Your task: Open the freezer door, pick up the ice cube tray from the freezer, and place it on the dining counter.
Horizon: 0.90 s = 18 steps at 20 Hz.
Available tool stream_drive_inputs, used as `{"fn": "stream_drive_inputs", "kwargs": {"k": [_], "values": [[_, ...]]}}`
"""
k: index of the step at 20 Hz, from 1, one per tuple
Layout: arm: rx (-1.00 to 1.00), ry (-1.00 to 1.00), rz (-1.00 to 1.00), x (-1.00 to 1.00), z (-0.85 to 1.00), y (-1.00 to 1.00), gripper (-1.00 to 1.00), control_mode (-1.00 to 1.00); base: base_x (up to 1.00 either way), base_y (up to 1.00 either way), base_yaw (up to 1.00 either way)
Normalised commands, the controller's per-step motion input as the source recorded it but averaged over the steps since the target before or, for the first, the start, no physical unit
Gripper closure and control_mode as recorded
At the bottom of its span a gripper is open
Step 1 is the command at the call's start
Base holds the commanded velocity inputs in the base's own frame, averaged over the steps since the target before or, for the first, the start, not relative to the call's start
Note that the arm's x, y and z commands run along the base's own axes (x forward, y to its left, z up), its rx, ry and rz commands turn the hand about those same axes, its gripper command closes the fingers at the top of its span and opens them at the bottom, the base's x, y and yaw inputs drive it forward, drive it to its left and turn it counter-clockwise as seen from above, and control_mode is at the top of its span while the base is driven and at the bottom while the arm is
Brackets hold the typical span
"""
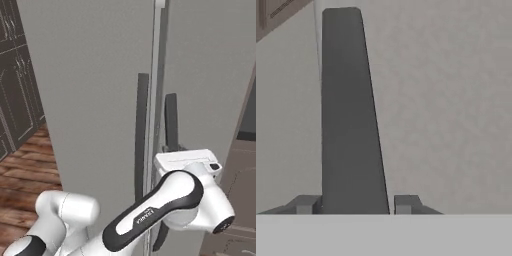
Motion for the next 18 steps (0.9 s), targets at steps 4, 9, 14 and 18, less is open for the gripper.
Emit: {"fn": "stream_drive_inputs", "kwargs": {"k": [4, 9, 14, 18], "values": [[0.0, 0.0, -0.02, -0.64, 0.0, -0.61, 1.0, -1.0, 0.0, 0.0, 0.0], [0.0, 0.0, -0.02, -0.62, 0.0, -0.5, 1.0, -1.0, 0.0, 0.0, 0.0], [0.0, 0.0, -0.09, -0.53, 0.0, -0.22, 1.0, -1.0, 0.0, 0.0, 0.0], [0.0, 0.0, -0.2, -0.52, 0.0, -0.07, 1.0, -1.0, 0.0, 0.0, 0.0]]}}
